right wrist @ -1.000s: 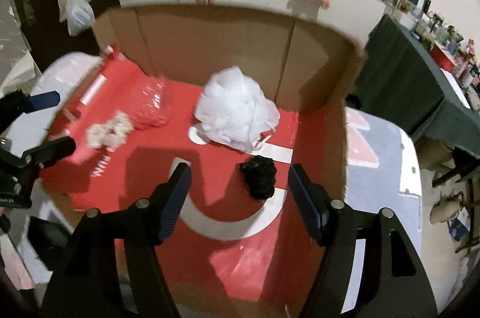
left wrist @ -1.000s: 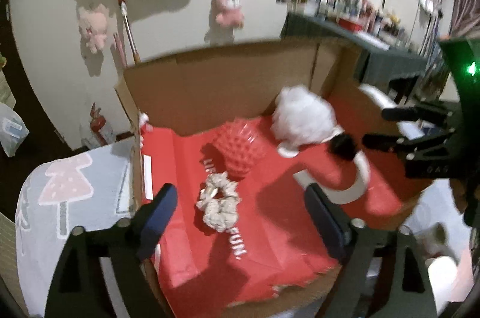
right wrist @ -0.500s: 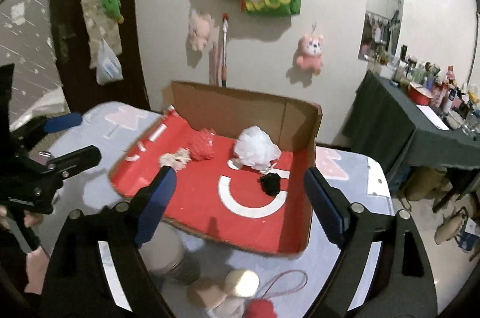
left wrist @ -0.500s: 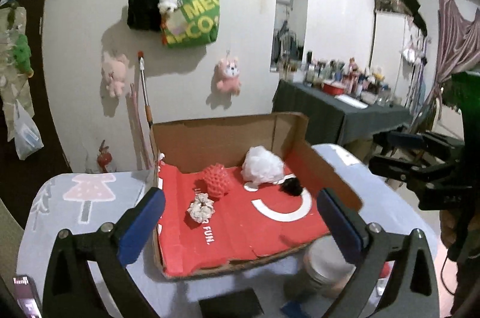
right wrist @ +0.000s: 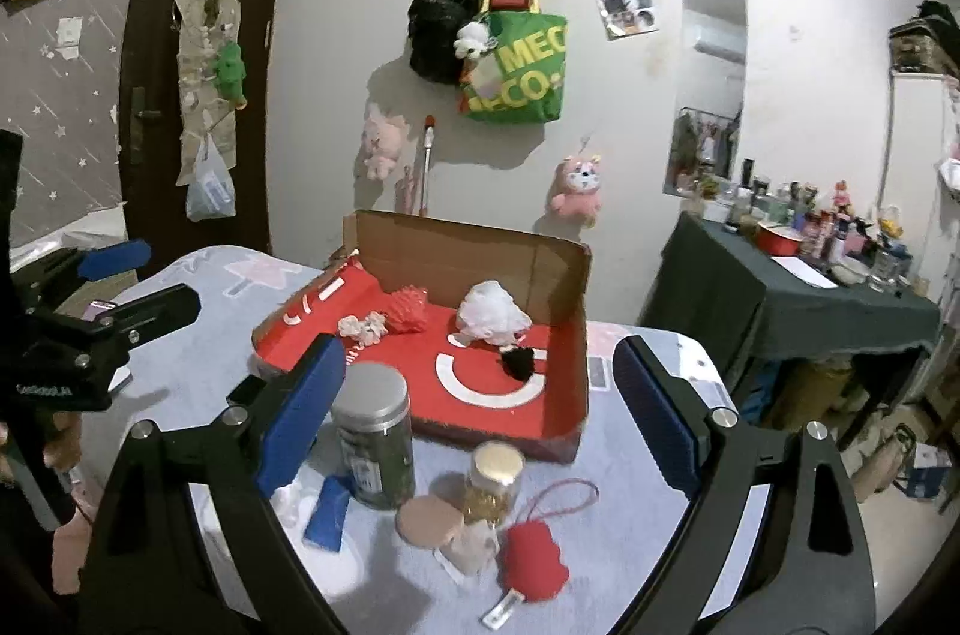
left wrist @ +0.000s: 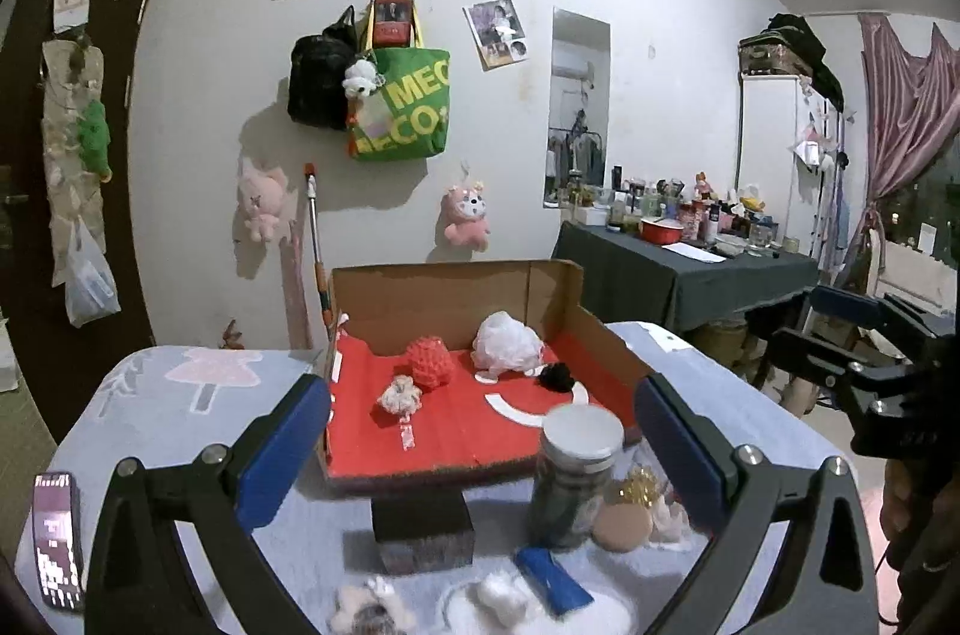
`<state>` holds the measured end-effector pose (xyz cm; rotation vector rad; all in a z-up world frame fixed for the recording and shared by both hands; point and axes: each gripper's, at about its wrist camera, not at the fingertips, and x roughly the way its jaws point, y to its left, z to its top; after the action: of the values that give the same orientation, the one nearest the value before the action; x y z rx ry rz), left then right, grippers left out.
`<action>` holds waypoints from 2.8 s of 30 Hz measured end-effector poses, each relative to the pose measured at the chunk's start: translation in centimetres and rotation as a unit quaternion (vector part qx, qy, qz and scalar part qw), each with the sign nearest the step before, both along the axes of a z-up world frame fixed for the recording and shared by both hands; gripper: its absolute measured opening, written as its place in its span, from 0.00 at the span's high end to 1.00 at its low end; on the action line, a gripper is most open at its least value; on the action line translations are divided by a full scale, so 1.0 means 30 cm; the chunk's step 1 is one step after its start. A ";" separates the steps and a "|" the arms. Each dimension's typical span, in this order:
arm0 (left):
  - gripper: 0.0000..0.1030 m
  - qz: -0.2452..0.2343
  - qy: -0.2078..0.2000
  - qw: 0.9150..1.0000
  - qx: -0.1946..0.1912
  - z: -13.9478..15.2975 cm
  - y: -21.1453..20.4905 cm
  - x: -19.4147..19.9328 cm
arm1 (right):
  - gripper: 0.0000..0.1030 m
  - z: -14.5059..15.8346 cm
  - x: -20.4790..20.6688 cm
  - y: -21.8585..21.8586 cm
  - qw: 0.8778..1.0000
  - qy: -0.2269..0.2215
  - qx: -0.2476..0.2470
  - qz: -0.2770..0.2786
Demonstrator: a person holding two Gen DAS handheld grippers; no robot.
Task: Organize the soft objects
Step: 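Withdraw both tools from the box toward the remaining soft items, then grasp the white plush bunny with the left tool while the right tool grasps the blue cylinder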
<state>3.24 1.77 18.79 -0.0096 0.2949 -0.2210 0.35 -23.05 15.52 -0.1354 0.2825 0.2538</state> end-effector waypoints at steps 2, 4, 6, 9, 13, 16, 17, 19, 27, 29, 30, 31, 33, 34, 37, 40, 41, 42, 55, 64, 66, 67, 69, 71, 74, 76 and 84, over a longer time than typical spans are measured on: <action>0.00 0.006 -0.007 1.000 0.003 -0.032 -0.010 -0.035 | 0.11 -0.036 -0.035 -0.009 1.000 -0.008 0.008 -0.006; 0.00 0.012 -0.011 1.000 0.006 -0.061 -0.019 -0.059 | 0.11 -0.074 -0.060 -0.020 1.000 -0.010 0.016 -0.012; 0.00 0.020 -0.016 1.000 0.010 -0.091 -0.027 -0.080 | 0.11 -0.113 -0.084 -0.025 1.000 -0.014 0.015 -0.021; 0.00 0.022 -0.021 0.999 0.021 -0.139 -0.044 -0.107 | 0.11 -0.170 -0.115 -0.035 0.999 -0.021 0.014 -0.036; 0.00 0.021 -0.006 1.000 0.018 -0.217 -0.053 -0.112 | 0.11 -0.248 -0.131 -0.050 0.999 -0.014 0.023 -0.044; 0.00 0.024 0.015 1.000 0.008 -0.275 -0.046 -0.107 | 0.11 -0.316 -0.124 -0.057 0.999 0.005 0.029 -0.045; 0.00 0.026 0.022 0.999 0.007 -0.292 -0.044 -0.102 | 0.11 -0.333 -0.122 -0.055 0.998 0.011 0.031 -0.044; 0.00 0.029 0.038 0.999 0.007 -0.333 -0.040 -0.091 | 0.11 -0.383 -0.107 -0.052 0.998 0.030 0.033 -0.046; 0.00 0.041 0.090 0.995 0.020 -0.452 -0.006 -0.061 | 0.11 -0.508 -0.055 -0.010 0.995 0.080 0.038 -0.035; 0.00 0.047 0.098 0.994 0.020 -0.464 0.013 -0.050 | 0.11 -0.524 -0.040 0.001 0.994 0.093 0.043 -0.028; 0.00 0.050 0.101 0.993 0.020 -0.465 0.022 -0.043 | 0.11 -0.528 -0.032 0.006 0.994 0.097 0.046 -0.025; 0.00 0.054 0.107 0.993 0.018 -0.469 0.035 -0.036 | 0.11 -0.533 -0.024 0.012 0.993 0.101 0.047 -0.023; 0.00 0.058 0.114 0.992 0.016 -0.473 0.052 -0.024 | 0.11 -0.541 -0.006 0.026 0.992 0.111 0.050 -0.017; 0.00 0.060 0.119 0.991 0.015 -0.477 0.062 -0.017 | 0.11 -0.543 0.003 0.032 0.992 0.115 0.052 -0.014; 0.00 0.067 0.131 0.989 0.019 -0.488 0.089 0.001 | 0.11 -0.551 0.030 0.055 0.990 0.129 0.058 -0.003; 0.00 0.072 0.142 0.987 0.026 -0.498 0.109 0.021 | 0.11 -0.558 0.061 0.086 0.988 0.143 0.056 0.008; 0.00 0.073 0.147 0.986 0.027 -0.500 0.119 0.030 | 0.11 -0.560 0.071 0.096 0.988 0.147 0.055 0.012; 0.00 0.073 0.151 0.985 0.028 -0.503 0.124 0.037 | 0.11 -0.562 0.083 0.108 0.987 0.152 0.055 0.017; 0.25 0.054 0.212 0.975 0.045 -0.541 0.183 0.150 | 0.36 -0.601 0.192 0.241 0.978 0.201 0.018 0.061; 0.45 0.029 0.222 0.974 0.043 -0.557 0.177 0.145 | 0.78 -0.620 0.181 0.282 0.969 0.214 0.010 0.126; 0.46 0.021 0.223 0.974 0.040 -0.549 0.168 0.137 | 0.80 -0.610 0.172 0.274 0.968 0.213 0.018 0.133; 0.46 0.018 0.220 0.975 0.039 -0.540 0.162 0.130 | 0.80 -0.604 0.168 0.263 0.967 0.213 0.023 0.135; 0.46 0.009 0.215 0.976 0.038 -0.521 0.145 0.119 | 0.80 -0.589 0.154 0.243 0.968 0.209 0.027 0.135; 0.46 -0.002 0.205 0.978 0.037 -0.495 0.122 0.106 | 0.80 -0.575 0.143 0.212 0.969 0.205 0.034 0.133; 0.46 -0.024 0.197 0.980 0.033 -0.463 0.083 0.096 | 0.80 -0.557 0.133 0.168 0.969 0.205 0.044 0.132; 0.46 -0.042 0.192 0.980 0.028 -0.445 0.053 0.094 | 0.80 -0.545 0.130 0.144 0.969 0.204 0.047 0.131; 0.45 -0.091 0.196 0.976 0.030 -0.439 -0.048 0.121 | 0.80 -0.530 0.126 0.087 0.967 0.210 0.057 0.134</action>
<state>6.88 0.34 5.61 0.0346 0.6966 -0.3925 4.12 -20.43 -0.37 -0.0034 0.6708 0.5696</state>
